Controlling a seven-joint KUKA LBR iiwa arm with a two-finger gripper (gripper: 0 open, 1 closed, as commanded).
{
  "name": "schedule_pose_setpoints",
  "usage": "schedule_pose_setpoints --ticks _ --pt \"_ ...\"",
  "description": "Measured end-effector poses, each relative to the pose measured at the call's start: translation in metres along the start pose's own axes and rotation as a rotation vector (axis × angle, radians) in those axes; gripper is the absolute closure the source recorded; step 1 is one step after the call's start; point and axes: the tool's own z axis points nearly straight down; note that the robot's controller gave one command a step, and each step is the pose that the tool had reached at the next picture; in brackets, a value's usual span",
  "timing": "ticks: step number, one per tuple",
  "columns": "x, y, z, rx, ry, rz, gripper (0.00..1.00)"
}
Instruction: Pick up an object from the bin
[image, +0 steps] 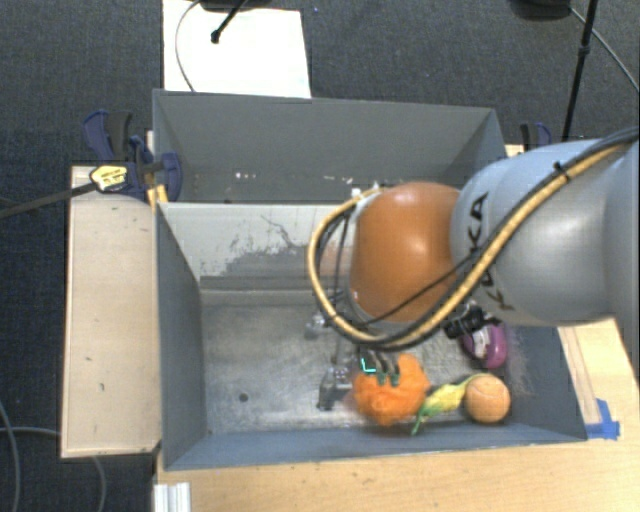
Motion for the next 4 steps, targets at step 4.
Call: schedule_pose_setpoints --ticks 4 --pt "-0.010 -0.101 0.095 -0.004 -0.009 -0.040 0.00"
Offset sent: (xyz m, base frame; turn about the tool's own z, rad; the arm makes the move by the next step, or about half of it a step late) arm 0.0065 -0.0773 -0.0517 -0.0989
